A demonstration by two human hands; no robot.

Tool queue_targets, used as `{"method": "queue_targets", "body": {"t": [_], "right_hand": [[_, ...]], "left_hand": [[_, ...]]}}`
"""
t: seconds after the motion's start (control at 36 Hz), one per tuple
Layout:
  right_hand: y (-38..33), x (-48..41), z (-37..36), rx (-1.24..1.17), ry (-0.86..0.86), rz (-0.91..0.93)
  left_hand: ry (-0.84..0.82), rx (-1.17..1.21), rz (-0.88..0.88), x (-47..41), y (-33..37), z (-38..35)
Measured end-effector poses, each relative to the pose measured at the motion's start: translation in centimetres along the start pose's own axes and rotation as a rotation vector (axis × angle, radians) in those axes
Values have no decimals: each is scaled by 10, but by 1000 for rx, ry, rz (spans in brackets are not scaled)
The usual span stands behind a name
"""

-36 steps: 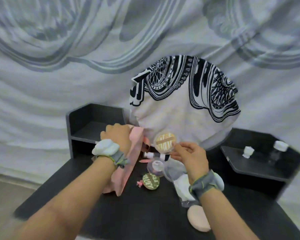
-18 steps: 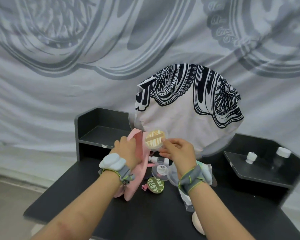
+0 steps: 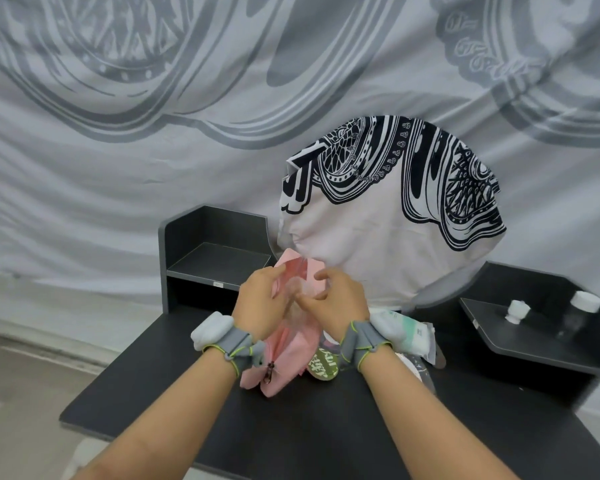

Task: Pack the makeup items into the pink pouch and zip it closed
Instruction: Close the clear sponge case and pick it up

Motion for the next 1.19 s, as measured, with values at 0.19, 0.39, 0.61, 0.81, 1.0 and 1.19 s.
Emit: {"method": "queue_targets", "body": {"t": [0.19, 0.39, 0.61, 0.81, 1.0, 1.19], "right_hand": [[-17, 9, -32, 411, -106, 51], [-14, 12, -46, 502, -171, 48], [-14, 16, -50, 677, -225, 110], [-7, 13, -47, 556, -235, 141], [15, 0, 22, 191, -19, 67], [92, -4, 37, 135, -35, -88]], "left_hand": [[16, 23, 21, -2, -5, -7], [31, -34, 6, -1, -5, -13], [15, -197, 24, -1, -7, -14], [100, -296, 98, 1, -10, -7], [231, -460, 151, -6, -10, 22], [404, -360, -421, 31, 79, -6]]}}
Point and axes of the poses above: each hand's wrist, its own x-axis away from the middle knuckle, its own z-axis out of the back of the hand, y = z × x, the point moved 8 cm from there along -x, towards the middle knuckle, and after that the axes turned 5 degrees about -x, right-handed, at the moved point
